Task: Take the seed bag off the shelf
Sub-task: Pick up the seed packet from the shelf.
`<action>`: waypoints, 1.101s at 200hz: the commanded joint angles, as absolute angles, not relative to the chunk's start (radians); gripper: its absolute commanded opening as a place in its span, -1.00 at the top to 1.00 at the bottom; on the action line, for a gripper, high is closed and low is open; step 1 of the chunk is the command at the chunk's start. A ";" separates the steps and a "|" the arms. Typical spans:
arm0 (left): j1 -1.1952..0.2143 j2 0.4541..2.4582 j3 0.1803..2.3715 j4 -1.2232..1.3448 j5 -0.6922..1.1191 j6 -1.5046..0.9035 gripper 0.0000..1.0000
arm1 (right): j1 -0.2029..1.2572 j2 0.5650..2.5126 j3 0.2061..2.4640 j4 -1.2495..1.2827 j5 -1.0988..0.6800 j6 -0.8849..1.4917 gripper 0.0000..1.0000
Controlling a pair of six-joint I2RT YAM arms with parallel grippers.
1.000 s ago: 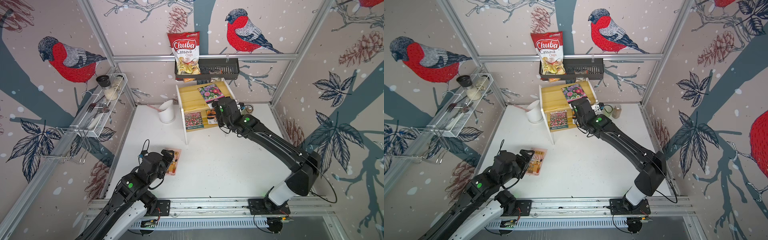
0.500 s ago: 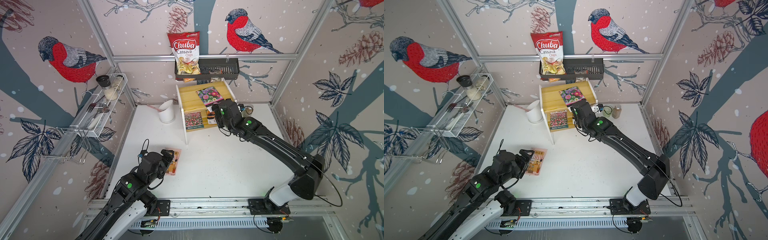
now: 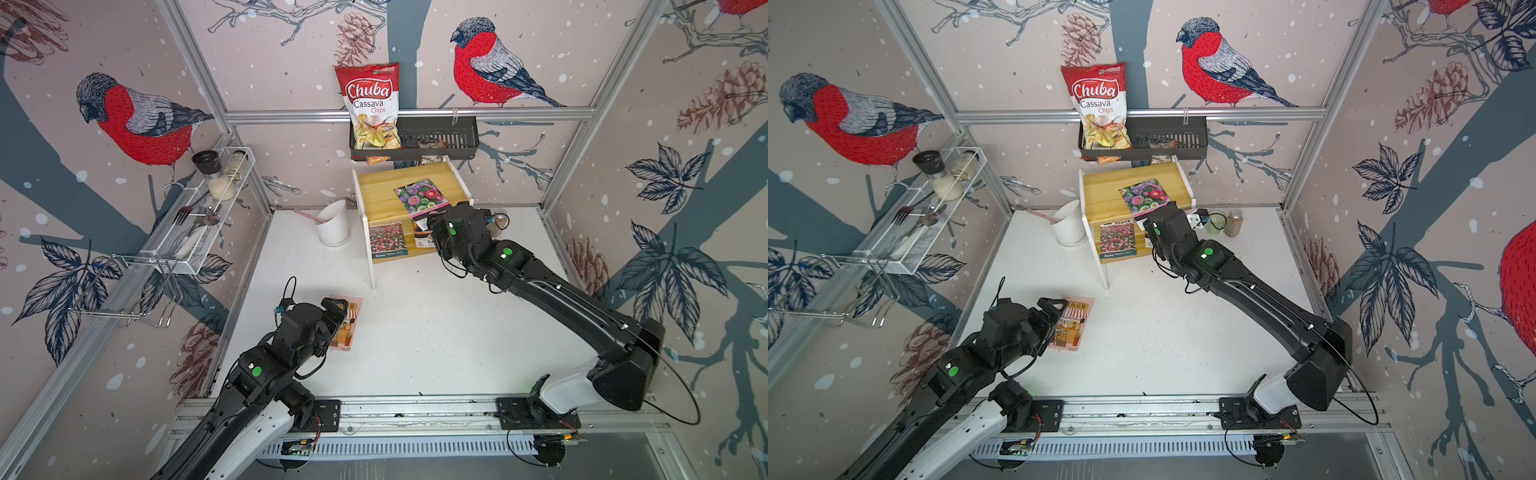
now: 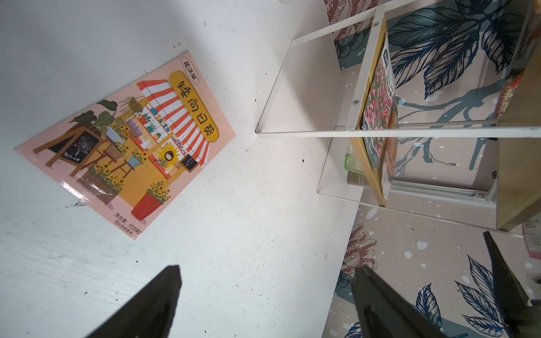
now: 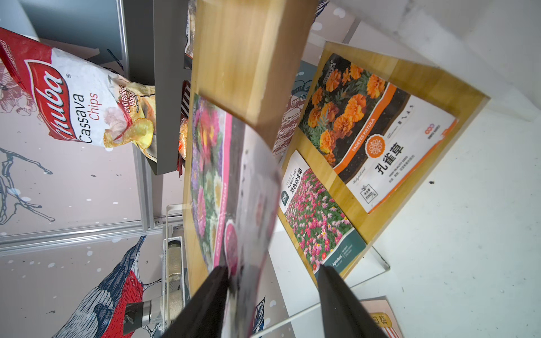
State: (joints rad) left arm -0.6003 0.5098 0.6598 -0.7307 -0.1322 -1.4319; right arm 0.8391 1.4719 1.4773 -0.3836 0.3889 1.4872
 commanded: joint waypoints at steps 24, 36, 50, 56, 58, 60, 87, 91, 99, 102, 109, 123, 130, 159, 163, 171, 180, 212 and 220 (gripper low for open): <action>-0.599 0.508 0.673 -0.749 -0.141 -1.398 -0.90 | 0.843 1.436 1.443 -0.289 0.384 1.430 0.12; -0.600 0.508 0.672 -0.749 -0.141 -1.396 -0.90 | 0.844 1.427 1.432 -0.266 0.383 1.423 0.19; -0.600 0.508 0.675 -0.749 -0.137 -1.390 -0.90 | 0.844 1.416 1.419 -0.238 0.380 1.412 0.28; -0.600 0.508 0.674 -0.750 -0.137 -1.389 -0.90 | 0.844 1.411 1.417 -0.232 0.379 1.407 0.32; -0.600 0.509 0.675 -0.751 -0.138 -1.388 -0.90 | 0.844 1.410 1.417 -0.229 0.378 1.405 0.33; -0.600 0.509 0.675 -0.750 -0.137 -1.388 -0.90 | 0.845 1.410 1.417 -0.228 0.377 1.403 0.35; -0.599 0.508 0.675 -0.756 -0.140 -1.385 -0.90 | 0.846 1.386 1.395 -0.184 0.375 1.374 0.55; -0.600 0.506 0.675 -0.755 -0.141 -1.385 -0.90 | 0.846 1.380 1.388 -0.174 0.376 1.373 0.58; -0.599 0.506 0.675 -0.753 -0.141 -1.385 -0.90 | 0.846 1.373 1.379 -0.161 0.377 1.371 0.62; -0.600 0.506 0.676 -0.754 -0.142 -1.385 -0.90 | 0.845 1.371 1.377 -0.158 0.377 1.369 0.63; -0.599 0.506 0.676 -0.752 -0.143 -1.385 -0.90 | 0.845 1.368 1.374 -0.155 0.374 1.368 0.63; -0.599 0.506 0.675 -0.751 -0.143 -1.382 -0.90 | 0.842 1.367 1.373 -0.154 0.367 1.363 0.67; -0.600 0.506 0.675 -0.750 -0.141 -1.383 -0.90 | 0.842 1.365 1.372 -0.150 0.364 1.363 0.72; -0.600 0.506 0.676 -0.751 -0.141 -1.381 -0.90 | 0.835 1.370 1.359 -0.119 0.341 1.361 0.91; -0.600 0.506 0.676 -0.750 -0.141 -1.381 -0.90 | 0.833 1.371 1.359 -0.116 0.336 1.361 0.93; -0.600 0.506 0.677 -0.752 -0.141 -1.379 -0.90 | 0.829 1.375 1.359 -0.110 0.325 1.360 0.99; -0.600 0.506 0.677 -0.754 -0.141 -1.379 -0.89 | 0.827 1.377 1.358 -0.104 0.318 1.361 1.00; -0.600 0.506 0.683 -0.759 -0.141 -1.373 -0.90 | 0.824 1.369 1.358 -0.080 0.307 1.346 1.00; -0.599 0.506 0.684 -0.760 -0.139 -1.371 -0.90 | 0.824 1.366 1.358 -0.072 0.304 1.339 1.00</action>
State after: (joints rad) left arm -0.6003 0.5060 0.6704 -0.7513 -0.1326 -1.3880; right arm 0.8242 1.3743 1.3590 -0.1345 0.3271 1.3678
